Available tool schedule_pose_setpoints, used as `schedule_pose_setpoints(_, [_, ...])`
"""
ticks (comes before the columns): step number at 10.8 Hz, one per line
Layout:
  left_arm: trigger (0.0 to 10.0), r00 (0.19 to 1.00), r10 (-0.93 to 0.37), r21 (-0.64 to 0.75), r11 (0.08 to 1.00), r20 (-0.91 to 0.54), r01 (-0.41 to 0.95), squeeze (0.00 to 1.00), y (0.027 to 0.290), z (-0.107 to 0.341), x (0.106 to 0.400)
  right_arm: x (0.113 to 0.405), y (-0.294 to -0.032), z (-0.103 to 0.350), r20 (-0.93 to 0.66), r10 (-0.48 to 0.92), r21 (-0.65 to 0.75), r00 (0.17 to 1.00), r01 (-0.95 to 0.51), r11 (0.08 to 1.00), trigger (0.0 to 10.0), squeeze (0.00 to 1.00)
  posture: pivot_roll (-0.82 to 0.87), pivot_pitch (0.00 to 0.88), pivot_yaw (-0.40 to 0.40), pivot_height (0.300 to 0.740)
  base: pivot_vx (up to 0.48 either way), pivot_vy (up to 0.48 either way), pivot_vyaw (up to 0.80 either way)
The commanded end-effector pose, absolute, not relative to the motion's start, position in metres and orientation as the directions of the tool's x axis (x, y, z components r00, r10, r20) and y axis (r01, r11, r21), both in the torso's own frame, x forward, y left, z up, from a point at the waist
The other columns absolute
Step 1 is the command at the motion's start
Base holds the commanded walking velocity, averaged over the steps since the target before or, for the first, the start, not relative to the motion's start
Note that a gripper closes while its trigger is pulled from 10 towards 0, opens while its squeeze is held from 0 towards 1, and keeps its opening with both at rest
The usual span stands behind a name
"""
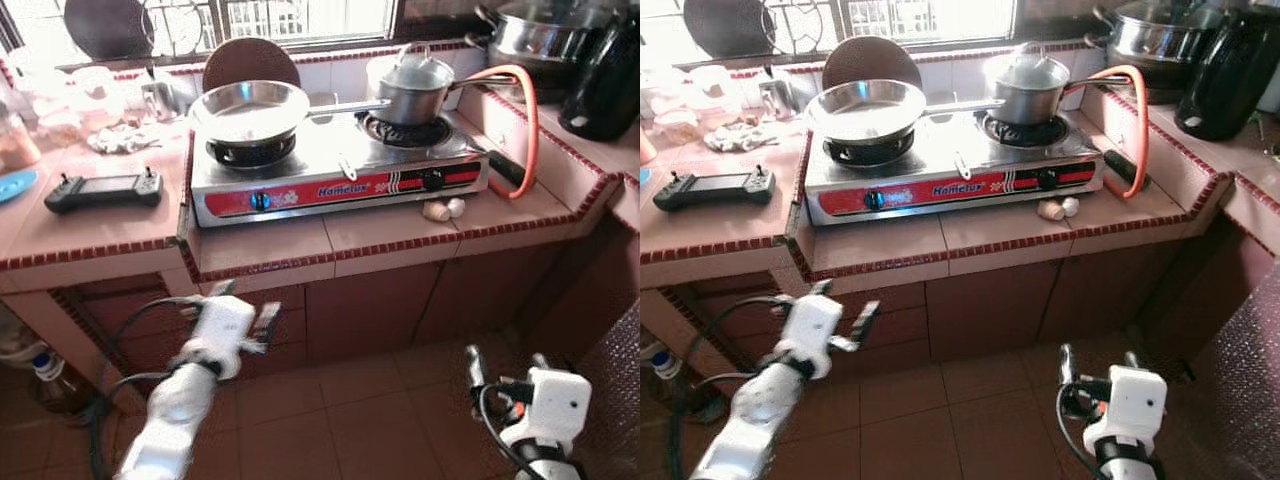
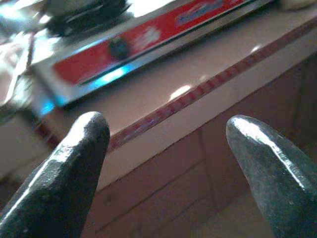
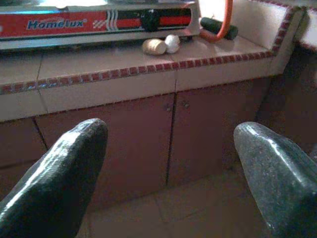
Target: Kitchen organization
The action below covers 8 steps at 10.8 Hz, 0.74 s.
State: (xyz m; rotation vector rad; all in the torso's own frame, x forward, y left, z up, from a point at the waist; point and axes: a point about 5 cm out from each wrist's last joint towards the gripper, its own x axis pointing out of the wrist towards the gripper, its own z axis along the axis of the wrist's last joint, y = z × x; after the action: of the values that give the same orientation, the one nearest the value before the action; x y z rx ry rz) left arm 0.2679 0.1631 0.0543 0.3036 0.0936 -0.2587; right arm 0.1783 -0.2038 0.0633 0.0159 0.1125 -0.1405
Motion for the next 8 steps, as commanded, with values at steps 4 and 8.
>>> schedule_pose_setpoints(4, [10.0, 0.963, -0.216, 0.284, 0.924, -0.163, 0.256, 0.00, 0.172, 0.046, 0.251, 0.188, -0.198, 0.055, -0.145, -0.088, 0.035, 0.986, 0.094, 0.995, 10.0, 0.00, 0.07, 0.000, -0.030, 0.740, 0.000, 0.000, 0.00])
schedule_pose_setpoints(8, [10.0, 0.943, -0.287, 0.288, 0.901, -0.167, 0.325, 0.00, 0.158, 0.046, 0.262, 0.181, -0.200, 0.054, -0.140, -0.130, 0.036, 0.981, 0.137, 0.990, 10.0, 0.00, 0.00, 0.000, 0.017, 0.740, 0.000, 0.000, 0.00])
